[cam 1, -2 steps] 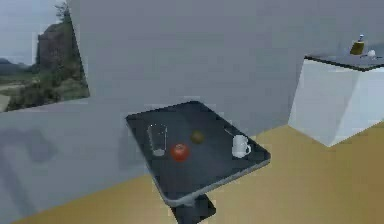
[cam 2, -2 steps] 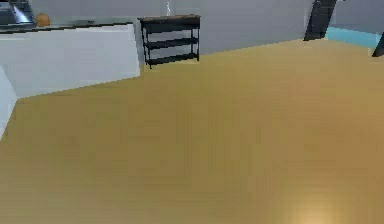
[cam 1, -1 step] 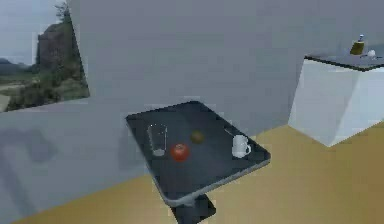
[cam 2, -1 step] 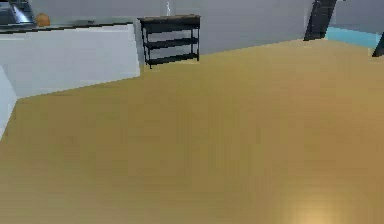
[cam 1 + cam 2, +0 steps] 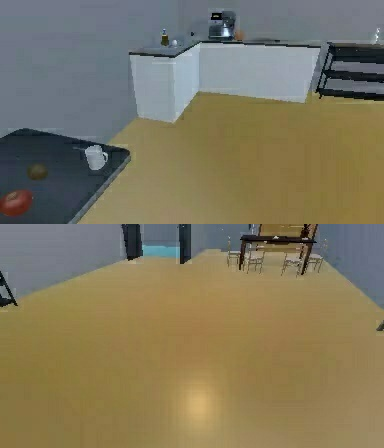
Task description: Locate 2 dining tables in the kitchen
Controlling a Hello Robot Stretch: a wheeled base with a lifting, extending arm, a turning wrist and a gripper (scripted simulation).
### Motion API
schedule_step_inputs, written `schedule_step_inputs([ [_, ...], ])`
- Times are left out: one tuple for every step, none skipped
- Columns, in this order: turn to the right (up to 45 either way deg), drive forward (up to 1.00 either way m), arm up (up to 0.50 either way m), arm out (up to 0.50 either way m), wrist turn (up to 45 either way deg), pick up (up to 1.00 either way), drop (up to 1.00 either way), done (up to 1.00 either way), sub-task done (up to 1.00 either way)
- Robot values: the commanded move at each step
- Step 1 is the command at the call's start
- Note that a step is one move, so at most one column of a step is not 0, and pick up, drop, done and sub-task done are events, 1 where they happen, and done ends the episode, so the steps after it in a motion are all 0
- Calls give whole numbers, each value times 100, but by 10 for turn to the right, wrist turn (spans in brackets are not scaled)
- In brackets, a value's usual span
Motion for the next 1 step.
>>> schedule_step_inputs([
  [450,0,0,0,0,0,0,0,0],
])
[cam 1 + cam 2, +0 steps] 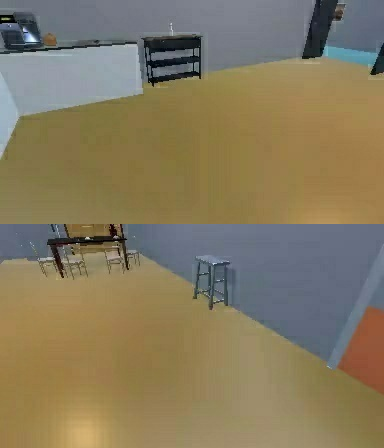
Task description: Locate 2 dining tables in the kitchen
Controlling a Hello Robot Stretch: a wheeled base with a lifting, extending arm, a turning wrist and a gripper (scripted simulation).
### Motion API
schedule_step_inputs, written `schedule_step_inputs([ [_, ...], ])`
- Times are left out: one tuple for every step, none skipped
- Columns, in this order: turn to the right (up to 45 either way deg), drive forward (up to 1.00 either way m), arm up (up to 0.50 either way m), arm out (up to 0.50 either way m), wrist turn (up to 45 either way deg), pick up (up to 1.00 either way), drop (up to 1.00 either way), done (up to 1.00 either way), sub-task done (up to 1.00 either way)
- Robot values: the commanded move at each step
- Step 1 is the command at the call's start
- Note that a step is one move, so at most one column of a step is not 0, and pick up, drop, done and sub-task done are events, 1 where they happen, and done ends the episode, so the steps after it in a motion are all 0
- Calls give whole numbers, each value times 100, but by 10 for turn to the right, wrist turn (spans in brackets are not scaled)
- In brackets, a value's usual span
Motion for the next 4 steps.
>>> schedule_step_inputs([
  [450,0,0,0,0,0,0,0,0],
  [150,0,0,0,0,0,0,0,0],
  [0,100,0,0,0,0,0,0,0],
  [0,100,0,0,0,0,0,0,0],
])
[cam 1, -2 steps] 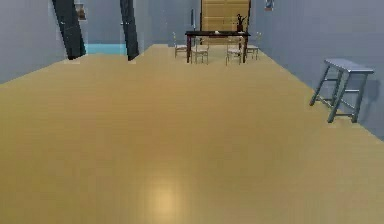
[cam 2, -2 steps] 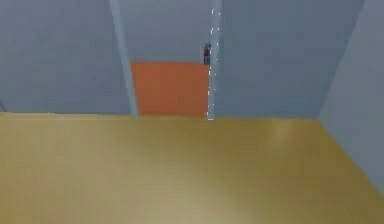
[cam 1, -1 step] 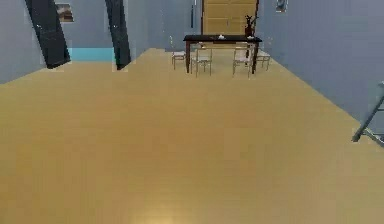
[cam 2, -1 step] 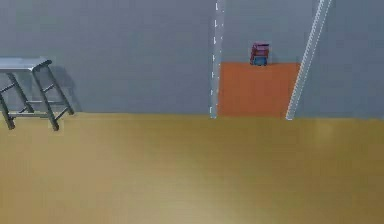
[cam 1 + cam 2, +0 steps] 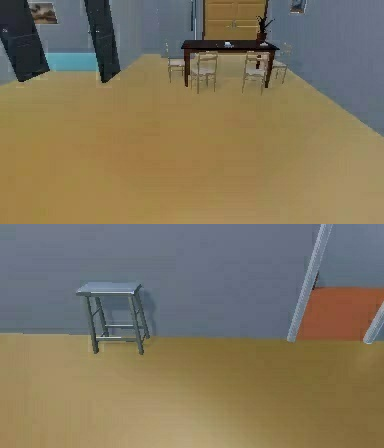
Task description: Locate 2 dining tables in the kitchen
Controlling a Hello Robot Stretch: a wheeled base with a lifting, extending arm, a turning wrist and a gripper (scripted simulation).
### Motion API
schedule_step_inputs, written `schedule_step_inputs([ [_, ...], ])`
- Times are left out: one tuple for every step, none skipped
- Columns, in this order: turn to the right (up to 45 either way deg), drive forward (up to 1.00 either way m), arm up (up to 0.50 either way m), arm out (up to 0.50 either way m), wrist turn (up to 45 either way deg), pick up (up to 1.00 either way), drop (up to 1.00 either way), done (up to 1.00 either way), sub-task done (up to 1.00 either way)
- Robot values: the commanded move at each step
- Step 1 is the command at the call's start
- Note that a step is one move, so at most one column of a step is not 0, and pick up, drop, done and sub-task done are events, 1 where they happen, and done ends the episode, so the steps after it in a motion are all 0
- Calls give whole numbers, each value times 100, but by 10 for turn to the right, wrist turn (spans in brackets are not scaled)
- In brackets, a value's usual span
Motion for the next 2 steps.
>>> schedule_step_inputs([
  [30,0,0,0,0,0,0,0,0],
  [0,100,0,0,0,0,0,0,0],
])
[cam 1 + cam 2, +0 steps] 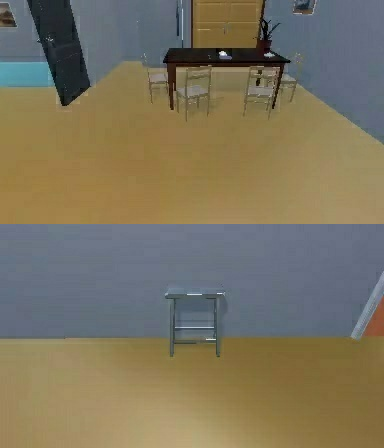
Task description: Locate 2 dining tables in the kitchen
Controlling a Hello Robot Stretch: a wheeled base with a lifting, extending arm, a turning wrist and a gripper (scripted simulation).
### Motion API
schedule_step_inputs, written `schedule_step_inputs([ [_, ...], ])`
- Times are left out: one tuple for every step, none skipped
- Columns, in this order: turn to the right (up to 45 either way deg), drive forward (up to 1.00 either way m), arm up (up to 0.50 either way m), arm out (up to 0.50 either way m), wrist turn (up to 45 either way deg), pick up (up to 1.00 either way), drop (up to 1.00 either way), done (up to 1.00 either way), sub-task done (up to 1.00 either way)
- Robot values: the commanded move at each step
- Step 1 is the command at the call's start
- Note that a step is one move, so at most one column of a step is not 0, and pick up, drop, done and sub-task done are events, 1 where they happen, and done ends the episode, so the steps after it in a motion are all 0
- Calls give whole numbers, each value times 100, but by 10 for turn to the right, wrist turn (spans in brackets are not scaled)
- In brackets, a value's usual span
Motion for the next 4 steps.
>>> schedule_step_inputs([
  [0,100,0,0,0,0,0,0,0],
  [0,95,0,0,0,0,0,0,0],
  [180,0,0,0,0,0,0,0,0],
  [0,0,0,0,0,0,0,100,0],
])
